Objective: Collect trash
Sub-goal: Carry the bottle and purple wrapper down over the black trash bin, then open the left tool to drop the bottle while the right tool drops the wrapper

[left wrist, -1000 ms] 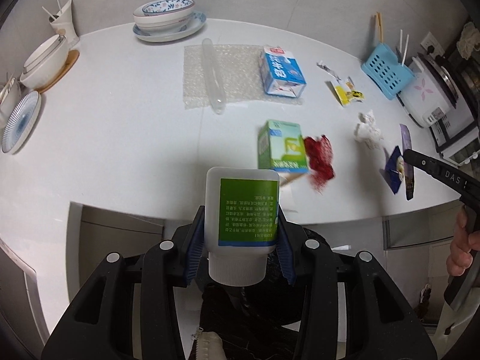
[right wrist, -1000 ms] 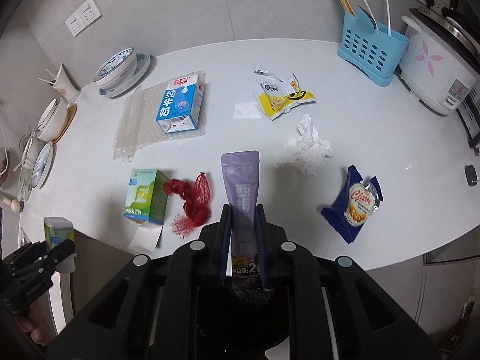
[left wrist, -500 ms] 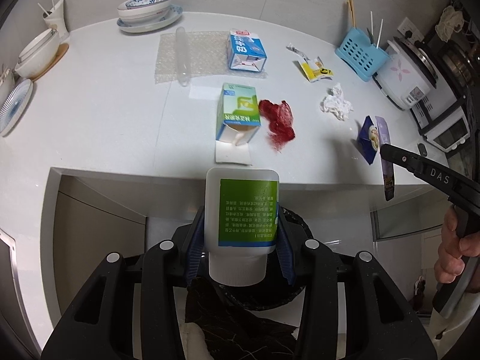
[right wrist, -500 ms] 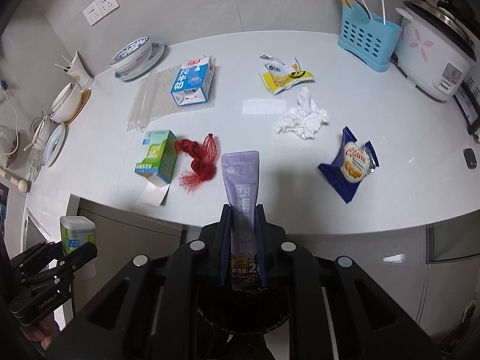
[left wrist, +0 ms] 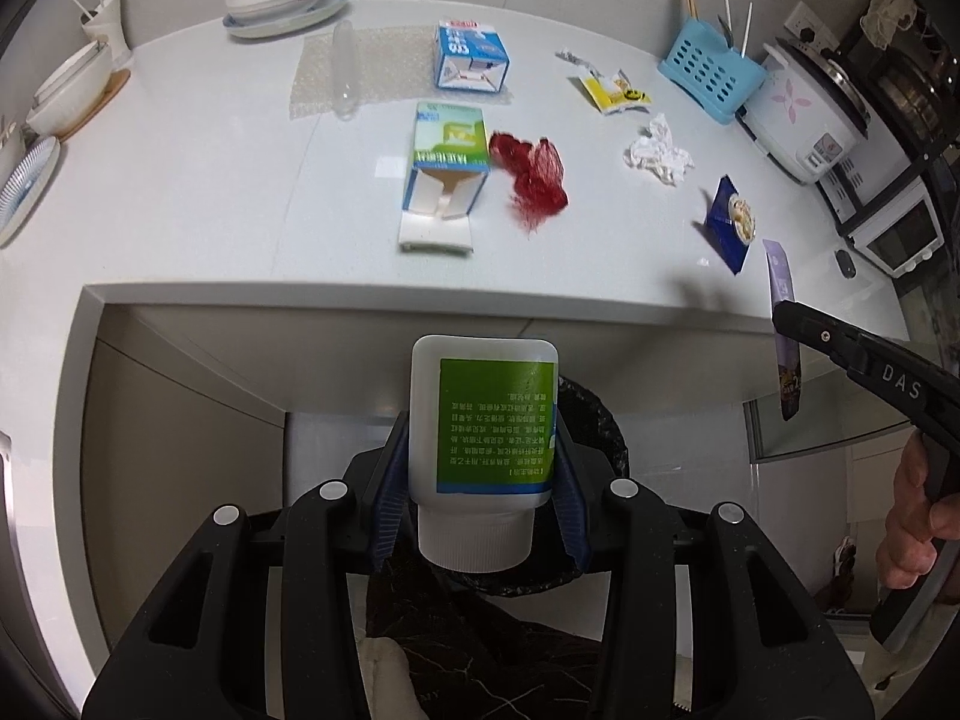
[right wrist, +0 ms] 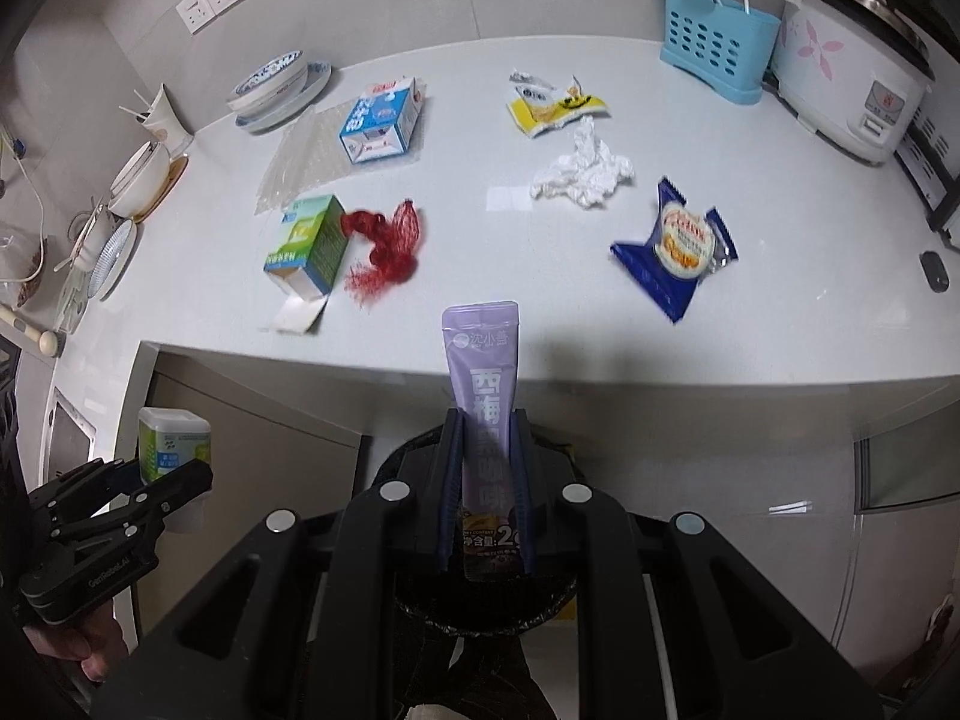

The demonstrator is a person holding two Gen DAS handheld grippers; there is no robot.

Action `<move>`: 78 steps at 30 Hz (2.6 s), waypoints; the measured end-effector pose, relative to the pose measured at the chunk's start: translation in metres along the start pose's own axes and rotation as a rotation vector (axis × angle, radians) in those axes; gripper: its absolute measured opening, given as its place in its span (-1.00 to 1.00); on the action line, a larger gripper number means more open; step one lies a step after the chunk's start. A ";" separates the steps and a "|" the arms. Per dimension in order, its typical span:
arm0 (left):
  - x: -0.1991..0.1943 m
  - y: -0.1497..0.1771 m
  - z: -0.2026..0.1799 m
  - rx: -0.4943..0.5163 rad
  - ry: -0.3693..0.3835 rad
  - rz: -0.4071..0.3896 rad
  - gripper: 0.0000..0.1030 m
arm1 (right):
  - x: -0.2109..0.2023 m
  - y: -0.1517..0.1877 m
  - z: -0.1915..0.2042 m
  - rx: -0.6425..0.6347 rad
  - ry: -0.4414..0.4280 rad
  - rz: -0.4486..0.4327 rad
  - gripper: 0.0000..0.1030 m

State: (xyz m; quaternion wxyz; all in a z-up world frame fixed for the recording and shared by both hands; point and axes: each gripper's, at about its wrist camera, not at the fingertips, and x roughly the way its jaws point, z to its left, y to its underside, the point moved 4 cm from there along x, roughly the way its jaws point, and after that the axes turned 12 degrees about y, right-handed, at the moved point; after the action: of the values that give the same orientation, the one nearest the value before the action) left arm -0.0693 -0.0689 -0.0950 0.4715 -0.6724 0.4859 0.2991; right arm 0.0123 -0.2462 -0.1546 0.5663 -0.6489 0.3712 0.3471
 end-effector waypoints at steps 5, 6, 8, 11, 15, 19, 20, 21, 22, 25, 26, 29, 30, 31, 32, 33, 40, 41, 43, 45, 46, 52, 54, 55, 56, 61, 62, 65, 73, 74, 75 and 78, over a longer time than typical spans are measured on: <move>0.013 0.015 -0.006 0.008 0.030 0.025 -0.20 | 0.009 0.028 -0.001 -0.013 -0.007 0.022 -0.71; 0.016 0.018 -0.006 0.007 0.029 0.029 -0.20 | 0.012 0.033 -0.002 -0.012 -0.009 0.028 -0.71; 0.022 0.022 -0.005 0.008 0.026 0.037 -0.20 | 0.018 0.043 -0.001 -0.018 -0.020 0.043 -0.71; 0.033 0.030 -0.003 0.010 0.014 0.047 -0.20 | 0.030 0.057 0.000 -0.028 -0.026 0.063 -0.71; 0.051 0.039 0.005 0.014 -0.016 0.068 -0.20 | 0.042 0.070 0.001 -0.032 -0.034 0.075 -0.71; 0.062 0.046 0.011 0.015 -0.024 0.072 -0.20 | 0.054 0.081 0.004 -0.043 -0.033 0.082 -0.71; 0.064 0.047 0.012 0.016 -0.022 0.068 -0.20 | 0.057 0.083 0.006 -0.047 -0.032 0.077 -0.71; 0.066 0.048 0.013 0.019 -0.023 0.064 -0.20 | 0.060 0.085 0.007 -0.050 -0.035 0.072 -0.71; 0.069 0.049 0.014 0.025 -0.025 0.059 -0.20 | 0.067 0.088 0.008 -0.051 -0.038 0.071 -0.71; 0.080 0.052 0.017 0.041 -0.033 0.056 -0.20 | 0.084 0.098 0.012 -0.051 -0.024 0.099 -0.71; 0.083 0.053 0.018 0.043 -0.034 0.059 -0.20 | 0.089 0.102 0.013 -0.052 -0.023 0.107 -0.71; 0.096 0.059 0.023 0.050 -0.036 0.074 -0.20 | 0.102 0.110 0.013 -0.048 -0.015 0.130 -0.71; 0.100 0.061 0.025 0.055 -0.039 0.080 -0.20 | 0.106 0.112 0.012 -0.042 -0.014 0.130 -0.71; 0.105 0.063 0.027 0.054 -0.042 0.087 -0.20 | 0.109 0.114 0.011 -0.041 -0.009 0.128 -0.71; 0.109 0.065 0.029 0.051 -0.040 0.094 -0.20 | 0.112 0.116 0.011 -0.044 -0.001 0.131 -0.71; 0.113 0.066 0.031 0.044 -0.039 0.101 -0.20 | 0.116 0.118 0.010 -0.045 0.007 0.135 -0.71; 0.134 0.069 0.034 0.054 -0.037 0.113 -0.20 | 0.134 0.123 -0.002 -0.004 0.035 0.169 -0.71; 0.135 0.069 0.033 0.058 -0.038 0.112 -0.20 | 0.135 0.124 -0.003 0.001 0.034 0.173 -0.71; 0.141 0.068 0.030 0.073 -0.045 0.116 -0.20 | 0.133 0.124 -0.004 0.005 0.038 0.173 -0.71; 0.146 0.067 0.026 0.082 -0.044 0.123 -0.20 | 0.131 0.122 -0.007 0.008 0.044 0.168 -0.71; 0.149 0.066 0.024 0.079 -0.036 0.128 -0.20 | 0.131 0.121 -0.008 0.008 0.045 0.167 -0.71; 0.162 0.060 0.002 0.139 -0.028 0.143 -0.20 | 0.121 0.115 -0.018 0.021 0.066 0.151 -0.71; 0.165 0.059 -0.003 0.142 -0.018 0.144 -0.20 | 0.117 0.113 -0.023 0.028 0.071 0.143 -0.71; 0.166 0.058 -0.006 0.146 -0.015 0.143 -0.20 | 0.114 0.114 -0.024 0.032 0.072 0.139 -0.71; 0.167 0.057 -0.008 0.152 -0.014 0.141 -0.20 | 0.112 0.114 -0.027 0.039 0.073 0.135 -0.71; 0.173 0.055 -0.018 0.162 -0.002 0.145 -0.20 | 0.111 0.114 -0.036 0.068 0.079 0.137 -0.71; 0.173 0.055 -0.019 0.163 0.002 0.145 -0.20 | 0.111 0.114 -0.036 0.072 0.080 0.139 -0.71; 0.174 0.055 -0.020 0.161 0.006 0.145 -0.18 | 0.111 0.114 -0.036 0.077 0.078 0.143 -0.71; 0.161 0.051 -0.012 0.136 0.013 0.110 0.31 | 0.116 0.114 -0.029 0.067 0.068 0.163 -0.71; 0.159 0.050 -0.010 0.132 0.010 0.110 0.42 | 0.118 0.113 -0.029 0.065 0.067 0.165 -0.71; 0.157 0.049 -0.007 0.128 0.007 0.108 0.46 | 0.118 0.112 -0.028 0.062 0.065 0.167 -0.71; 0.149 0.044 0.000 0.106 0.000 0.075 0.68 | 0.121 0.109 -0.022 0.050 0.058 0.168 -0.71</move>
State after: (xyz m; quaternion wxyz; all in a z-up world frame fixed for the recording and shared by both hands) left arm -0.0585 -0.1276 -0.2383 0.4950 -0.6277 0.5259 0.2904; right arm -0.0245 -0.2875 -0.3094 0.5402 -0.6110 0.4491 0.3649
